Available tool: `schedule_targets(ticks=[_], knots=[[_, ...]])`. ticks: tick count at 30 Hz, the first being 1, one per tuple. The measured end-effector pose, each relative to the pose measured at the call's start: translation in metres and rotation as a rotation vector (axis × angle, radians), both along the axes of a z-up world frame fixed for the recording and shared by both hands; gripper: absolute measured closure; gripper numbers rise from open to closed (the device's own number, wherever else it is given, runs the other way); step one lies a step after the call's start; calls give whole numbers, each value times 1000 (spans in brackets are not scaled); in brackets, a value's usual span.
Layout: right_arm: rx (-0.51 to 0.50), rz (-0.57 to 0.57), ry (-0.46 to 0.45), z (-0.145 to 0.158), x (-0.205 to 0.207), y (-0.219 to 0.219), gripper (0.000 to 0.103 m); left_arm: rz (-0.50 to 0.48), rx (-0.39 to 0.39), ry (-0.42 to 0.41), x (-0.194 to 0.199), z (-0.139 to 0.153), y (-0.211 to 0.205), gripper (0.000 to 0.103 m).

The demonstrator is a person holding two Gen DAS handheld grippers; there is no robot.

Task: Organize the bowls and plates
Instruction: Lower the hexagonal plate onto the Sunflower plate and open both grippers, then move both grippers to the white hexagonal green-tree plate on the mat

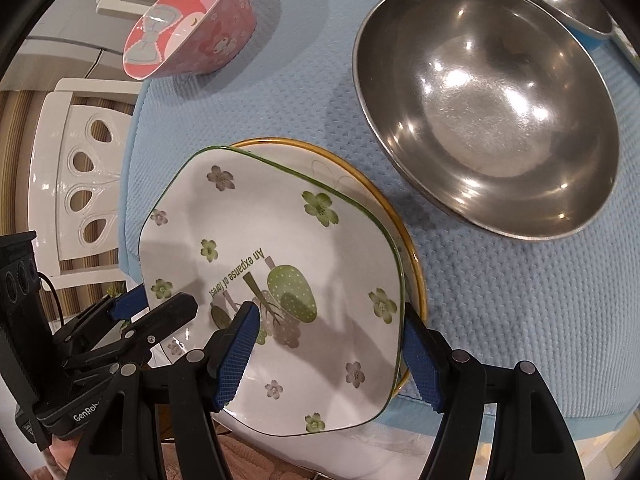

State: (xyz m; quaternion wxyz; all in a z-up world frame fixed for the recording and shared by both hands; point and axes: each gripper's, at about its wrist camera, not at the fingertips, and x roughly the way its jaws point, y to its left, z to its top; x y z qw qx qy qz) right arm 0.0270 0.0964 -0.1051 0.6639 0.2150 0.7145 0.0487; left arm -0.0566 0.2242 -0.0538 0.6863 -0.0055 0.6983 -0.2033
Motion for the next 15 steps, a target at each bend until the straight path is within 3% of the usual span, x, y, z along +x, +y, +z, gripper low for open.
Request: schedule_targets(ticks=[10,15], knots=[[21,-2,-10,5,-8,-8,34,27,51,-18,-2,5,0,50],[3,66,-40,19,-8,-11,34,55,109,-69,-1,18,-1,50]])
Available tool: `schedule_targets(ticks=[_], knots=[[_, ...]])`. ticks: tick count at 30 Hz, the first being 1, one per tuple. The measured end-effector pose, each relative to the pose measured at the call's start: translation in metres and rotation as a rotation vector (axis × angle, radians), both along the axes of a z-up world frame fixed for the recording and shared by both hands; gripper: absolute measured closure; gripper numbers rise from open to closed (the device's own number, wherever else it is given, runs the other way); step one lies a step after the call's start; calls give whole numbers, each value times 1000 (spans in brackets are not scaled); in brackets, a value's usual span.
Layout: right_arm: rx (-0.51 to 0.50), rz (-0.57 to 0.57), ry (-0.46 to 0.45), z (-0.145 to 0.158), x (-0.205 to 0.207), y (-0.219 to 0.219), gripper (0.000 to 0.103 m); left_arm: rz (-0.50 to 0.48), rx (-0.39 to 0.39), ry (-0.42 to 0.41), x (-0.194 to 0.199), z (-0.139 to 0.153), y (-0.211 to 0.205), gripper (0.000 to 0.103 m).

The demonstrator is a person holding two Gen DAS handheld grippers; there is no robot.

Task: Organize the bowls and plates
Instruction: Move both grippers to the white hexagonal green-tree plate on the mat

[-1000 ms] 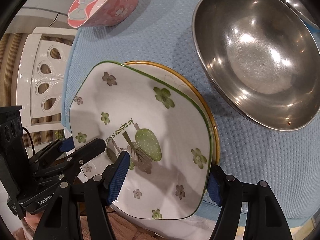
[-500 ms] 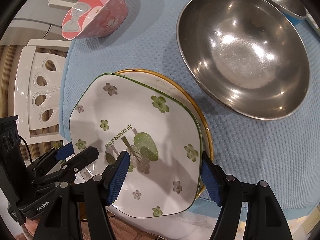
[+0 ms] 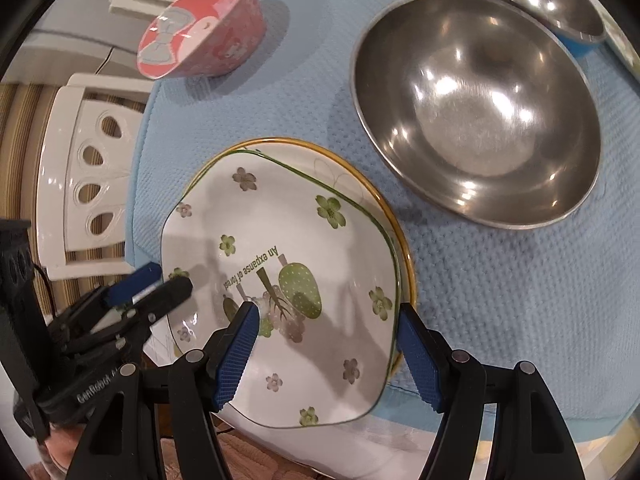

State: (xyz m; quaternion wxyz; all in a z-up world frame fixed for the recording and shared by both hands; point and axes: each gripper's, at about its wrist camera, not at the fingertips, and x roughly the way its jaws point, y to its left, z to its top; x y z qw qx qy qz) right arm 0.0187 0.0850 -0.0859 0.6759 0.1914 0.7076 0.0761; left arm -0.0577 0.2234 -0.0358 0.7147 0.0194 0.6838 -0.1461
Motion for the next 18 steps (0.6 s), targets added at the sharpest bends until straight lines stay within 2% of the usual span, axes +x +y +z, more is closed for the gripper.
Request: schedule_targets(ticks=[5,10,14,18], knots=[[44,86,-37,17,-8,-7,34,91,8,-10,-2,17,-2,50],[69,161,-67,38,-28,-37,34,128,24,-9,-13,31,-29,49],[77,181,-88,49,-46,-82,34,129,3,-6,-22,42,-69,49],[84,130,-95,50,-53,-136,34,60,-1,6,-35,44,-132,49]])
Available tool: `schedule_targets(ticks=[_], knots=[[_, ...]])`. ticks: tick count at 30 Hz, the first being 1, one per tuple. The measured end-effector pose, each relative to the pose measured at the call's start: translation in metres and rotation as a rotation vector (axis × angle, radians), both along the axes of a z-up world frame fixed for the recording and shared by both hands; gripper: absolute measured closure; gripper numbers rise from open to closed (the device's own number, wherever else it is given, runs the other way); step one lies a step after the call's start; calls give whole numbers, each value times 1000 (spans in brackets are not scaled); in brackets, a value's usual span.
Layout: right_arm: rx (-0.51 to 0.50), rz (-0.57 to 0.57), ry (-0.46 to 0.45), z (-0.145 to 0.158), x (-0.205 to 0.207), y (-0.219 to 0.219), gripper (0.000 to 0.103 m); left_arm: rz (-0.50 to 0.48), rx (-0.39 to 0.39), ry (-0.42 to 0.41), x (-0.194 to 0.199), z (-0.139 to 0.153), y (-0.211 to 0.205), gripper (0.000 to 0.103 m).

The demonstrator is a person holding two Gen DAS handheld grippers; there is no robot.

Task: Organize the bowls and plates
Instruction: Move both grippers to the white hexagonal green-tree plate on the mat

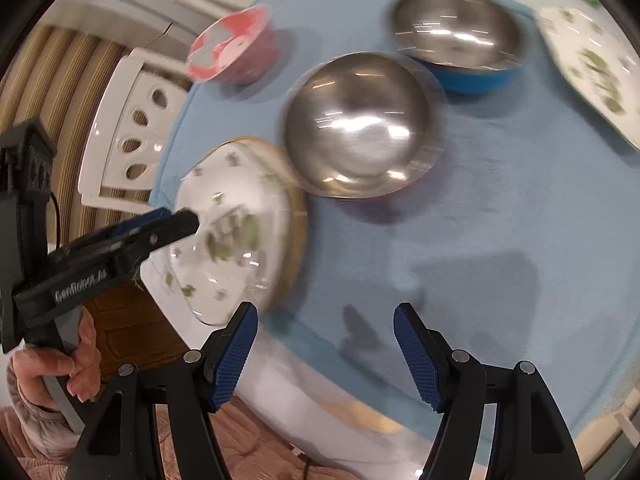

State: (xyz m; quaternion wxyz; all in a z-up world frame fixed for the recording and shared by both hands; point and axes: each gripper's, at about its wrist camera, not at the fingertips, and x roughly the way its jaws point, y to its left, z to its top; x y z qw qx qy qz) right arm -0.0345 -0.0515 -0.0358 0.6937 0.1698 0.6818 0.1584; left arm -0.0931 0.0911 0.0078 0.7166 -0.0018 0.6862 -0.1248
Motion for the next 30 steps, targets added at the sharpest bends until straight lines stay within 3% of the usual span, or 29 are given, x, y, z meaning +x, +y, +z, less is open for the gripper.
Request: schedule_targets(ticks=[7,14,21,30], knots=[[2,-109,-12,7,-4,-105,34,-75,-44,46,-18,-9,-91,49],[-45,-149,-38,20,24,-188,34,-98,-76,79,-9,-18,-171,49],[-52,-217,-75,22,72,-258,34,-68,-104,45,27,-19,-229,49],[-67,-334,-106,0,152,-321,34,50,-93,71,93,-63,-271,49]])
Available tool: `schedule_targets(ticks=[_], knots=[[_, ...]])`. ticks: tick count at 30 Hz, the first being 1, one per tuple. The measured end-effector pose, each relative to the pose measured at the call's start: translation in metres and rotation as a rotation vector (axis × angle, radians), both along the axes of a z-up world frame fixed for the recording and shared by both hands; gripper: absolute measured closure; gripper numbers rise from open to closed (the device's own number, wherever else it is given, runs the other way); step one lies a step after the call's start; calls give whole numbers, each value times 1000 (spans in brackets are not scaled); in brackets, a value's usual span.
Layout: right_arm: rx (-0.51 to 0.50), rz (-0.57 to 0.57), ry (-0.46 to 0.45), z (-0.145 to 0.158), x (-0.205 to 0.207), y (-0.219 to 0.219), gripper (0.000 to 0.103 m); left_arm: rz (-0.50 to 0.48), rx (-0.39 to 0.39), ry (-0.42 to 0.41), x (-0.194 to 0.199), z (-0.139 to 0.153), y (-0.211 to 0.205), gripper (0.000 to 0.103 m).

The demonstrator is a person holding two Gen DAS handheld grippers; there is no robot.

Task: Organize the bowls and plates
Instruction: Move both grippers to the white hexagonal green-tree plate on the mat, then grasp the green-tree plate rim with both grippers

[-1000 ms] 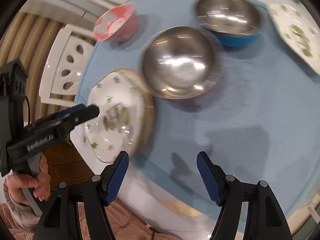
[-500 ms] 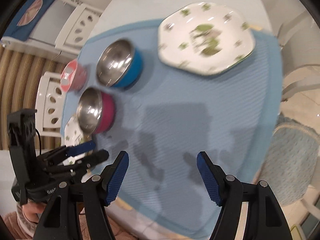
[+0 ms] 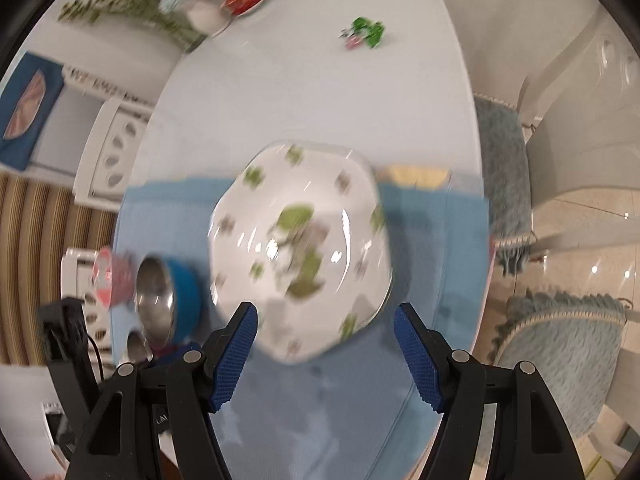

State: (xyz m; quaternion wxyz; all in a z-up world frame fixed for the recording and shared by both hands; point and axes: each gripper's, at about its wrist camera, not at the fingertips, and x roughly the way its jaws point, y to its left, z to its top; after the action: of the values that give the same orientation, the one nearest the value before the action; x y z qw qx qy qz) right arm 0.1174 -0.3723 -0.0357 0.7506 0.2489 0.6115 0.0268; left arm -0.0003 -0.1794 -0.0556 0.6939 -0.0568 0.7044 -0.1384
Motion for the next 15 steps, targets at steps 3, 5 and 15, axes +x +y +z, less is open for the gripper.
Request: schedule_targets(ticks=[3,5,15], knots=[[0,-23,5,-15,18,-9,34,19,8,15,14,-17,-6,50],[1,-38,7,-27,29,-12,34,23,12,2,20,-22,-9,52],[48,-5,-31,-70,65,3,42,-26,33,-68,40,-28,-27,52]])
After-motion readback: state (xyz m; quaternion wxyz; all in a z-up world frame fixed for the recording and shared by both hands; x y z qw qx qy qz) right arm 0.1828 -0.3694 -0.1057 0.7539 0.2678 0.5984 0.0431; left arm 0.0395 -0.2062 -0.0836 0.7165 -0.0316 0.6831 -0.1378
